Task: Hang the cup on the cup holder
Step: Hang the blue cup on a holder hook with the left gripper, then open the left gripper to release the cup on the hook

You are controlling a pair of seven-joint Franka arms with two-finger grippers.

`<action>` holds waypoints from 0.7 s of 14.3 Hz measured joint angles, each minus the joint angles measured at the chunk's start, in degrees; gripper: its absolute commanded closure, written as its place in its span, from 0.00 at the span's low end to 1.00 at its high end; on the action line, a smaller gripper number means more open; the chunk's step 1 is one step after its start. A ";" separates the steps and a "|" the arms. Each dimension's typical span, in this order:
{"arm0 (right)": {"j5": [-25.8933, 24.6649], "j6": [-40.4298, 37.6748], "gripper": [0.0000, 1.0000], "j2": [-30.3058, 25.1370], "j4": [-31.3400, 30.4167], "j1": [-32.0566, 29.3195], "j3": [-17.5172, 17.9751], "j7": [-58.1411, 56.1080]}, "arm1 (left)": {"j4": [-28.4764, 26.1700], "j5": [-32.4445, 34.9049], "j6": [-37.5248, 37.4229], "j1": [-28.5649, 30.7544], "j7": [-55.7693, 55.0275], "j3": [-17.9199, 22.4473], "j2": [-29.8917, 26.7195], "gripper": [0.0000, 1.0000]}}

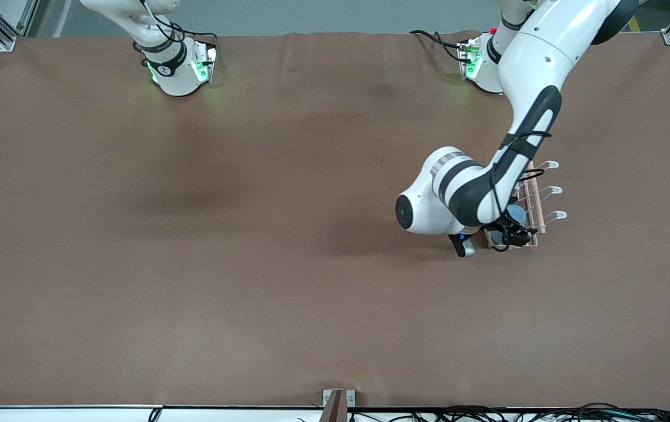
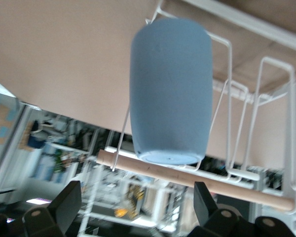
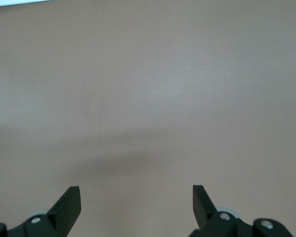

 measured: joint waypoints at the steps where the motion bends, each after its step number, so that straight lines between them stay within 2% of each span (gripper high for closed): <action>1: -0.37 0.54 0.00 -0.95 -1.46 0.00 0.34 0.00 | 1.44 -1.95 0.38 0.35 -2.55 -0.07 -0.42 0.00; 5: -0.90 2.19 0.00 -3.65 -5.85 0.15 0.91 0.00 | 6.61 -10.84 0.59 0.21 -17.14 -0.56 -4.41 0.00; 10: -2.56 2.84 0.00 -3.85 -5.05 0.68 0.99 -0.02 | 13.07 -21.93 0.64 2.45 -31.68 -0.51 -10.32 0.00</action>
